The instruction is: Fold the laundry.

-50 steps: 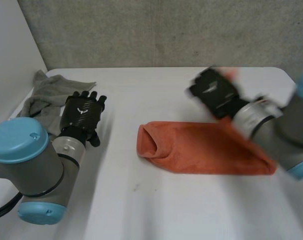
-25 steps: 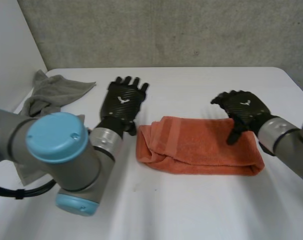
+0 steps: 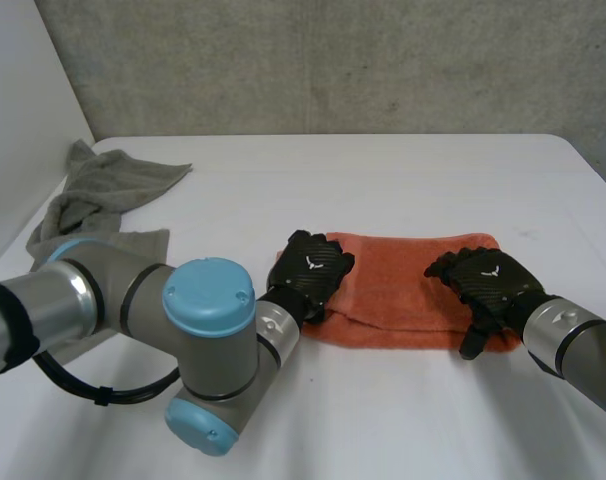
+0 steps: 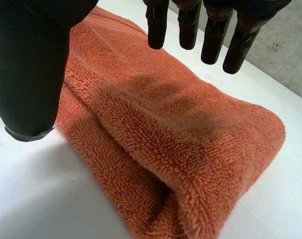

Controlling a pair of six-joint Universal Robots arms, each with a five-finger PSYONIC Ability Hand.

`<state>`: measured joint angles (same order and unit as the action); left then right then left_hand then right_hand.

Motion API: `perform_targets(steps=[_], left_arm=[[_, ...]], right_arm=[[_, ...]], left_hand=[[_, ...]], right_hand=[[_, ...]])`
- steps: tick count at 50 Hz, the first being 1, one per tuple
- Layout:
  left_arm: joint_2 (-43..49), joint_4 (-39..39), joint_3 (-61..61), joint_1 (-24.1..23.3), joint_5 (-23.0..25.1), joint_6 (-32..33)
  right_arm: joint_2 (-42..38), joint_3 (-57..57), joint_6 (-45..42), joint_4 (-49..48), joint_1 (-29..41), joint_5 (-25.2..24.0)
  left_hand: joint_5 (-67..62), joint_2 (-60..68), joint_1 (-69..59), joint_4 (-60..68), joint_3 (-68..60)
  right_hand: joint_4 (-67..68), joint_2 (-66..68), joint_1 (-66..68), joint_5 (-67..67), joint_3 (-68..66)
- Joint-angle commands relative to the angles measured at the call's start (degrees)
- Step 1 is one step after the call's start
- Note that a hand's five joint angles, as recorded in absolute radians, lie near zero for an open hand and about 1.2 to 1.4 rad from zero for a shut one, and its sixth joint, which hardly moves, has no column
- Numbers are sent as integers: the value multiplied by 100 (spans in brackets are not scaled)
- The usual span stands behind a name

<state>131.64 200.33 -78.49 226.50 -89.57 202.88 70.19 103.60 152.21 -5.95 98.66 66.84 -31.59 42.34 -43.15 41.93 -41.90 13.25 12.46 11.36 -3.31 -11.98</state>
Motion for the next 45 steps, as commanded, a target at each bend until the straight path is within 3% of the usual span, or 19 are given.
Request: perform_targets(steps=[1, 8, 15, 19, 30, 37, 45], left_arm=[[310, 6, 228, 52, -70, 155], [292, -64, 159, 52, -437, 629], [100, -99, -78, -44, -1413, 1043], [-111, -99, -307, -193, -1677, 1105], [-428, -73, -668, -475, -1810, 1114], [-648, -55, -826, -510, -2161, 1122], [-631, -117, -958, -572, -2214, 1131]], right_arm=[[-5, 11, 2, -3, -14, -4], [3, 11, 2, 6, -5, 5], [38, 64, 2, 6, 13, 31], [82, 90, -16, -12, 13, 75], [65, 134, -157, -29, -5, 242], [-5, 178, -174, -99, -14, 295], [3, 248, -288, -407, -14, 681]], left_hand=[[-2024, 1949, -1867, 1990, -1992], [-3772, 3698, -3616, 3738, -3741], [-3841, 3766, -3685, 3807, -3810], [-3841, 3766, -3685, 3807, -3810], [-3841, 3766, -3685, 3807, -3810], [-3841, 3766, -3685, 3807, -3810], [-3841, 3766, -3685, 3807, -3810]], right_hand=[[-325, -246, -136, 331, 198], [-325, -246, -136, 331, 198], [-325, -246, -136, 331, 198], [-325, -246, -136, 331, 198], [-82, -4, 106, 88, -44], [423, 502, 612, -417, -550], [978, 1057, 1167, -972, -1104]])
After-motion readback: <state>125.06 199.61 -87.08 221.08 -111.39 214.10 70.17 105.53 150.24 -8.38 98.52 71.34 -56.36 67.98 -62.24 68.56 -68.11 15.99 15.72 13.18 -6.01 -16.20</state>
